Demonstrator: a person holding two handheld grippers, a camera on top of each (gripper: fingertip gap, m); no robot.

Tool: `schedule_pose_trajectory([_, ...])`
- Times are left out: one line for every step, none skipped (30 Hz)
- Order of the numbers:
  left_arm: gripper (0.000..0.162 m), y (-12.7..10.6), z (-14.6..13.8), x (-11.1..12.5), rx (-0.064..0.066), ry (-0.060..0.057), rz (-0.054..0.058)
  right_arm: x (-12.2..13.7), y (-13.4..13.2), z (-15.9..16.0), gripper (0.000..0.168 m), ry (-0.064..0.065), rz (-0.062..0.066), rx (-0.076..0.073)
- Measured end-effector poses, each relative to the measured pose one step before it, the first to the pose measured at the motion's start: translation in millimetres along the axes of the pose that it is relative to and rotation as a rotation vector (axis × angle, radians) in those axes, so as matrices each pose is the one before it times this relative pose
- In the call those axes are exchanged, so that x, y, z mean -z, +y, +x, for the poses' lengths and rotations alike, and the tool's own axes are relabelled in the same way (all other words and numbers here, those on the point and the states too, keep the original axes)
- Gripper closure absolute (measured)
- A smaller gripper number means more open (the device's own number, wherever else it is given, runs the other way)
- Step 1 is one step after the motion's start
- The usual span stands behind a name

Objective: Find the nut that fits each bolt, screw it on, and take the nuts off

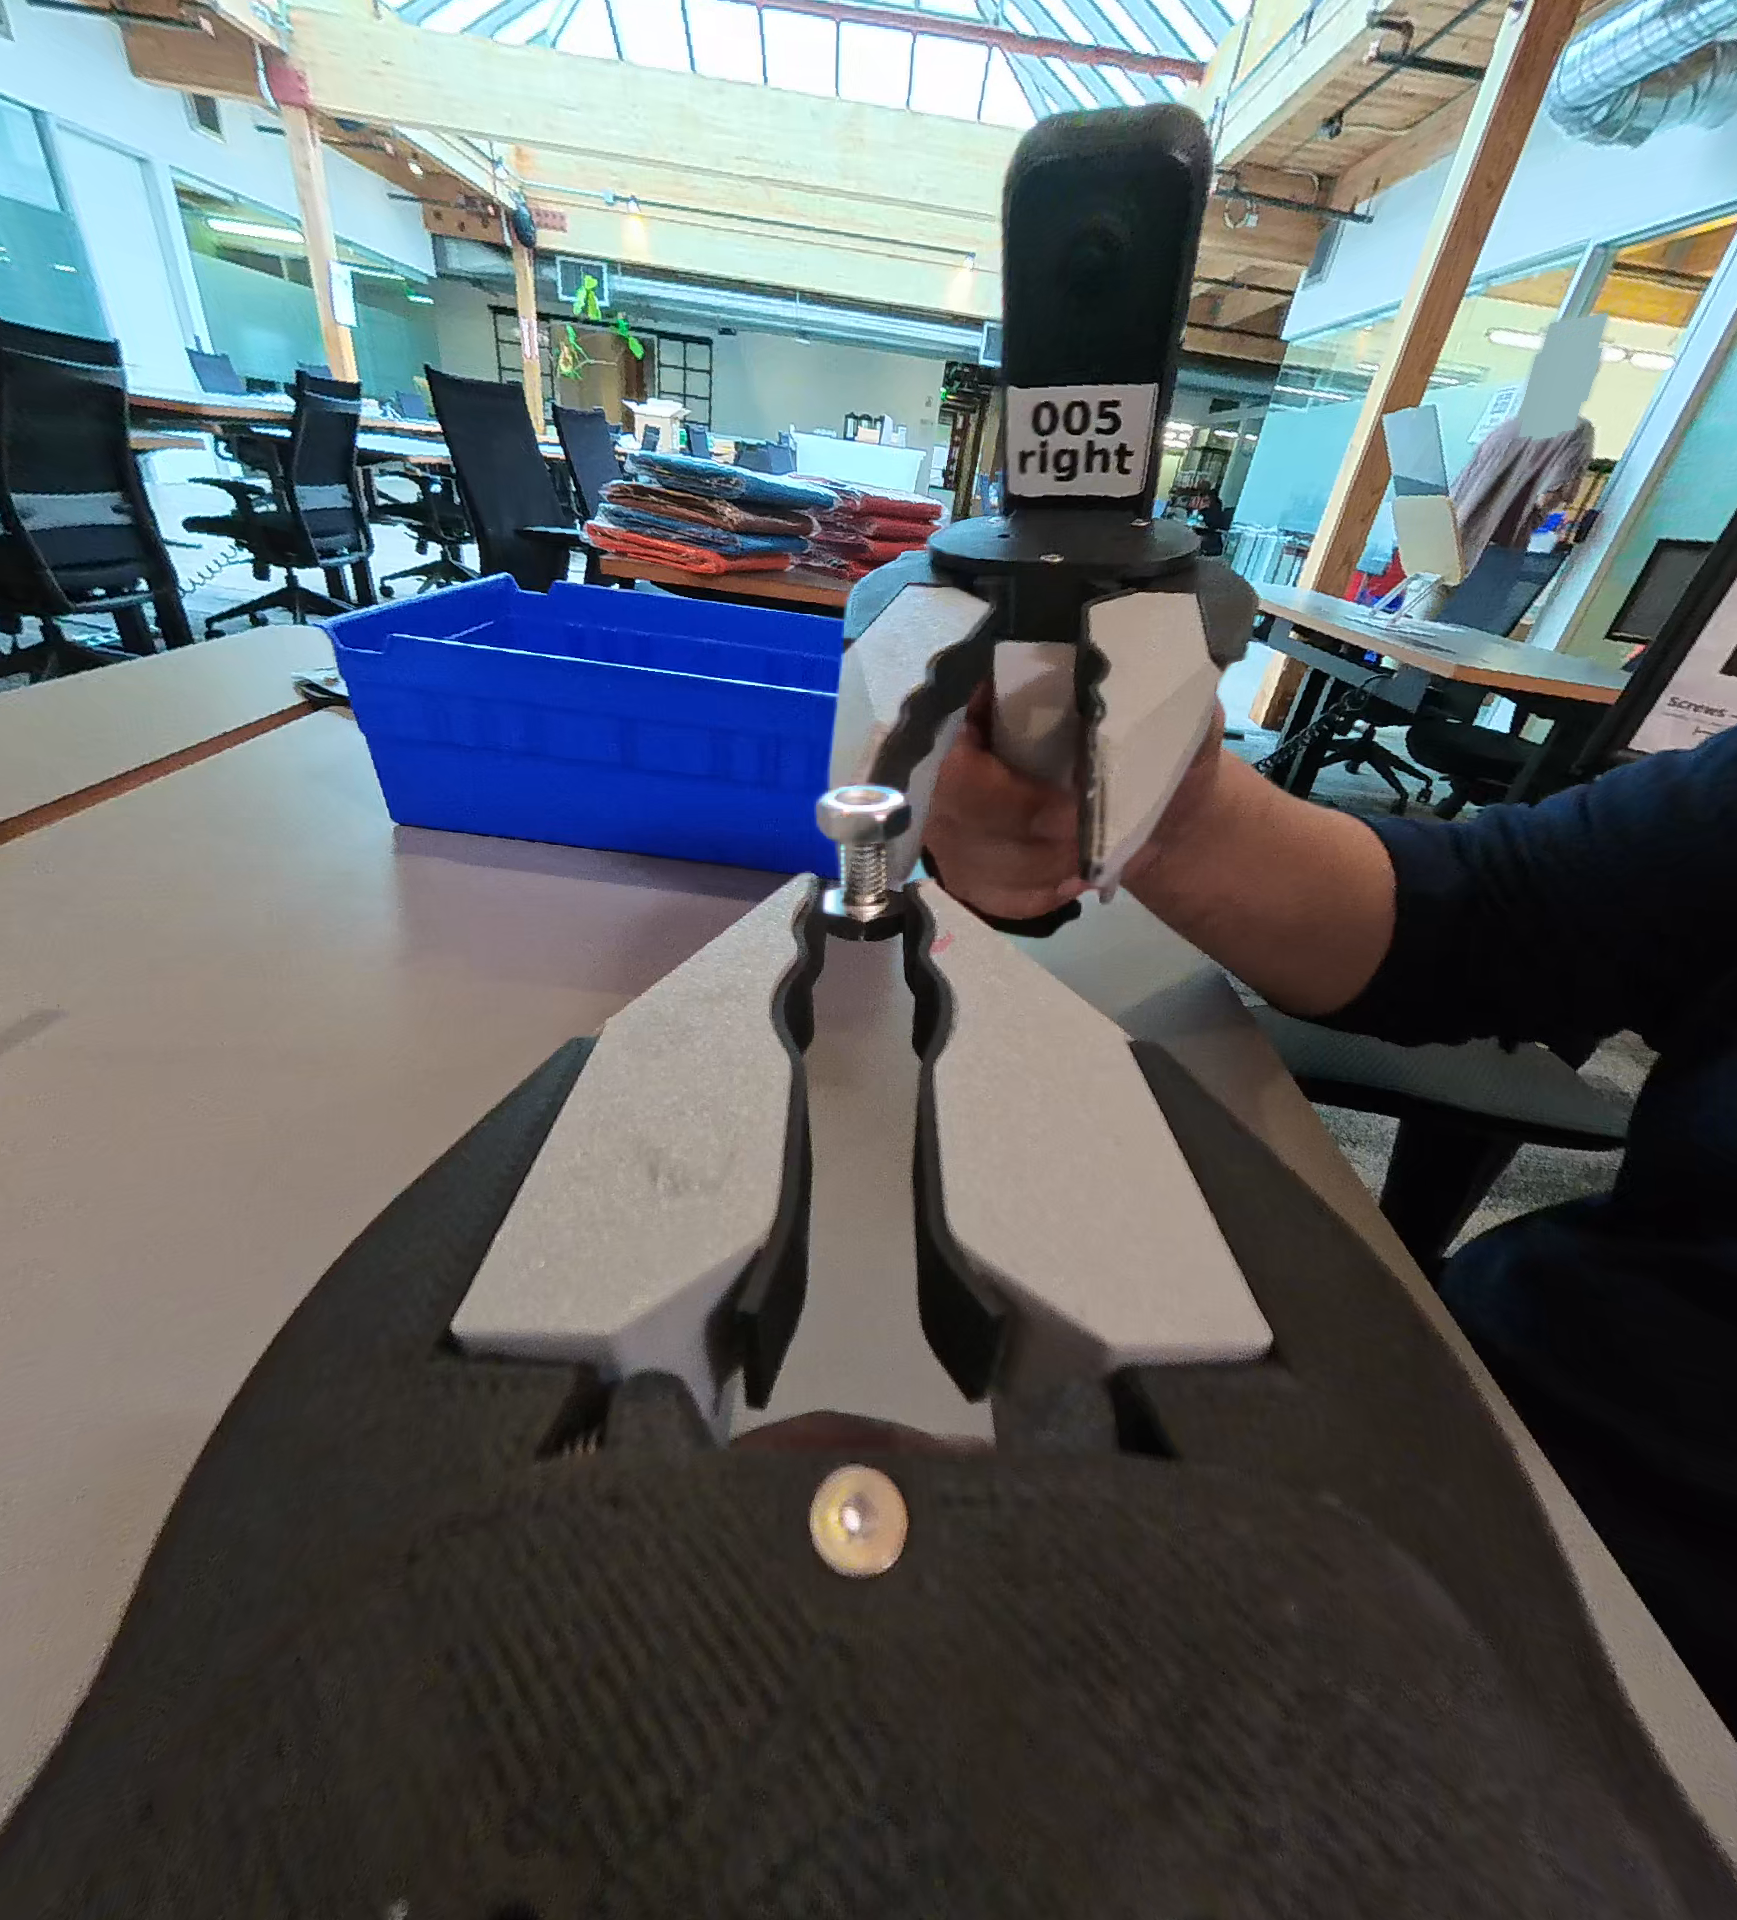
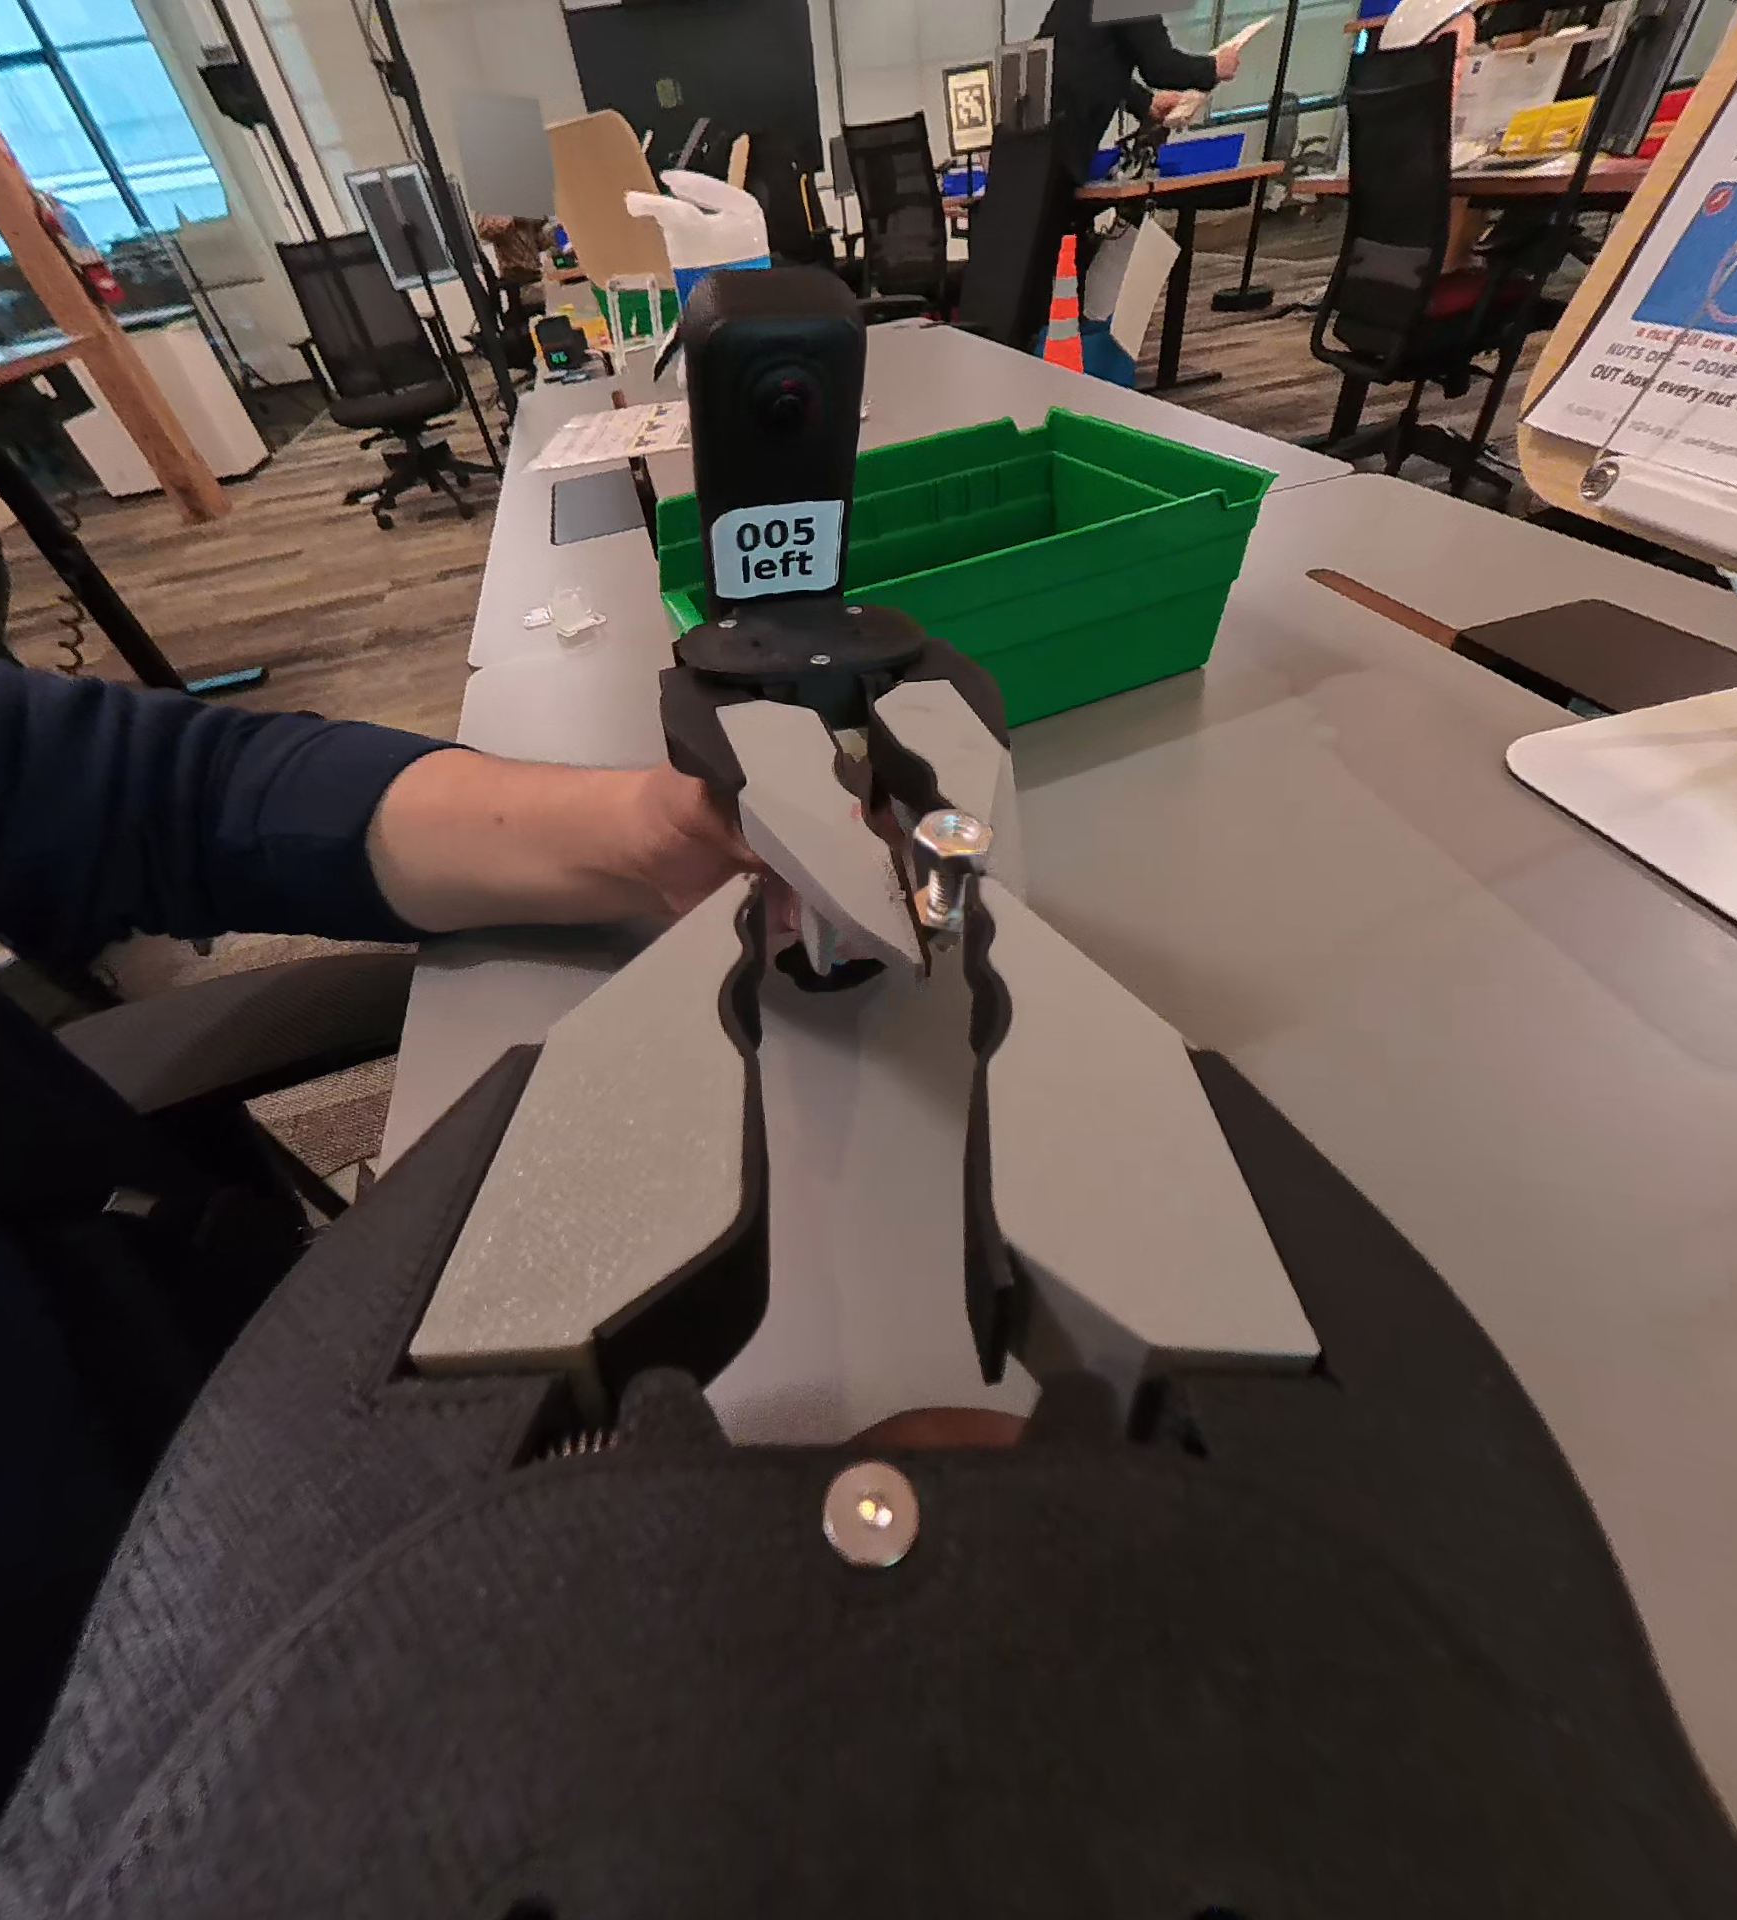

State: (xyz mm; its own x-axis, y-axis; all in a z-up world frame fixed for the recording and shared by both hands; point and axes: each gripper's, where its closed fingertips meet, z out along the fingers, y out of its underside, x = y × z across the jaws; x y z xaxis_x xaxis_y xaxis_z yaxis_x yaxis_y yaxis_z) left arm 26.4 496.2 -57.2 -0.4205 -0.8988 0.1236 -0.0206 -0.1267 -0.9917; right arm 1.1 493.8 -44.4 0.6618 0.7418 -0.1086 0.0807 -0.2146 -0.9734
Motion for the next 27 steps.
schedule_pose_trajectory([0.15, 0.06, -0.03, 0.0, 0.0033, 0.0014, -0.0001, 1.96, -0.8, 1.79, 0.133, 0.0093, 0.0043, -0.0004])
schedule_pose_trajectory([0.15, 0.19, 0.85, -0.44, 0.003, 0.0055, -0.0006, 0.77, -1.45, 3.17, 0.132, 0.0162, 0.0054, -0.0004])
schedule_pose_trajectory([0.15, 0.61, 1.12, -0.8, 0.0005, 0.005, -0.0023, -0.63, -1.46, 3.0, 0.13, 0.0143, 0.0048, -0.0002])
schedule_pose_trajectory([0.15, 0.88, 1.18, -1.06, -0.0029, 0.0036, -0.0037, -1.99, -1.51, 1.15, 0.128, 0.0042, 0.0051, -0.0009])
schedule_pose_trajectory([0.15, 1.1, 2.0, -1.27, -0.0023, 0.0079, -0.0051, -3.22, -1.24, -0.62, 0.127, -0.0058, 0.0038, -0.0026])
schedule_pose_trajectory([0.15, 1.13, 1.93, -1.24, -0.0007, 0.009, -0.005, -3.92, -0.12, -1.53, 0.125, -0.0097, -0.0016, -0.0011])
schedule_pose_trajectory([0.15, 0.89, 0.89, -1.01, -0.0017, 0.0018, -0.0041, -4.13, 0.8, -2.39, 0.124, -0.0118, -0.0059, 0.0035])
schedule_pose_trajectory([0.15, 0.8, 0.14, -0.48, -0.0011, -0.0003, -0.0033, -3.48, 1.04, -2.9, 0.125, -0.0121, -0.0048, 0.0064])
schedule_pose_trajectory([0.15, 0.28, -1.12, 0.21, -0.0002, -0.0057, -0.0023, -2.44, 1.15, -3.0, 0.125, -0.0092, -0.0029, 0.0074])
schedule_pose_trajectory([0.15, 0.58, -2.43, 0.97, -0.0033, -0.0116, -0.0047, -0.9, 0.6, 0.25, 0.121, 0.0116, 0.0009, 0.0069])
schedule_pose_trajectory([0.15, 0.2, -3.45, 1.57, -0.0024, -0.0171, -0.003, 1.17, 1.16, 1.37, 0.12, 0.0168, -0.0024, 0.0074])
schedule_pose_trajectory([0.15, -0.91, -2.97, 1.93, 0.0023, -0.0119, 0.0046, 2.79, 0.55, 1.48, 0.118, 0.0131, 0.0012, 0.0025])
schedule_pose_trajectory([0.15, -1.68, -2.12, 1.81, 0.0085, -0.0055, 0.0088, 4.05, -0.5, 0.93, 0.12, 0.0043, 0.0085, -0.0035])
schedule_pose_trajectory([0.15, -2.31, -1.39, 1.51, 0.0121, -0.0028, 0.0124, 4.49, -0.74, 0.98, 0.124, -0.002, 0.0099, -0.0095])
schedule_pose_trajectory([0.15, -2.13, -1.02, 1.07, 0.0109, -0.0002, 0.0117, 4.02, -1.07, 0.18, 0.133, -0.0116, 0.009, -0.0126])
schedule_pose_trajectory([0.15, -1.16, 0.11, 0.45, 0.0067, 0.0039, 0.0056, 2.62, -1.7, 1.19, 0.136, -0.007, 0.0108, -0.0164])
schedule_pose_trajectory([0.15, -0.26, 0.99, -0.19, -0.0004, 0.0044, 0.0002, 0.72, -1.76, 4.11, 0.132, 0.0126, 0.0083, -0.0145])
schedule_pose_trajectory([0.15, 0.36, 1.78, -1.0, -0.0039, 0.005, -0.0022, -0.9, -1.3, 3.94, 0.127, 0.0152, 0.0026, -0.0084])
schedule_pose_trajectory([0.15, 0.74, 2.24, -1.41, -0.0035, 0.0069, -0.0039, -2.56, -1.11, 1.67, 0.122, 0.0054, 0.001, -0.0053])
schedule_pose_trajectory([0.15, 1.01, 2.41, -1.7, -0.004, 0.0081, -0.005, -3.57, -0.46, -1.76, 0.122, -0.0117, -0.0023, -0.0013])
schedule_pose_trajectory([0.15, 1.15, 1.64, -1.35, -0.0041, 0.0042, -0.0057, -4.26, 0.62, -3.64, 0.122, -0.0183, -0.0067, 0.0044])
schedule_pose_trajectory([0.15, 0.82, -0.17, -0.8, -0.003, -0.0037, -0.0037, -4.1, 1.85, -3.29, 0.123, -0.0121, -0.0121, 0.0098])
schedule_pose_trajectory([0.15, 0.35, -2.09, 0.43, -0.0011, -0.0113, -0.0015, -3.0, 2.46, -2.39, 0.125, -0.0032, -0.0128, 0.0153])
schedule_pose_trajectory([0.15, 0.09, -4.11, 1.7, -0.0031, -0.0196, -0.002, -0.72, 1.11, -0.12, 0.121, 0.0142, -0.0036, 0.0168])
schedule_pose_trajectory([0.15, -0.47, -3.68, 2.42, -0.0023, -0.0129, 0.0014, 1.54, 0.97, 1.39, 0.118, 0.021, -0.0028, 0.0157])
schedule_pose_trajectory([0.15, -1.04, -4.76, 2.75, 0.0068, -0.0181, 0.0053, 3.4, 0.37, 1.23, 0.118, 0.0133, -0.0002, 0.0104])
schedule_pose_trajectory([0.15, -1.72, -6.8, 2.97, 0.0163, -0.0309, 0.0098, 4.75, -0.78, -2.17, 0.132, -0.0166, 0.007, 0.0047])
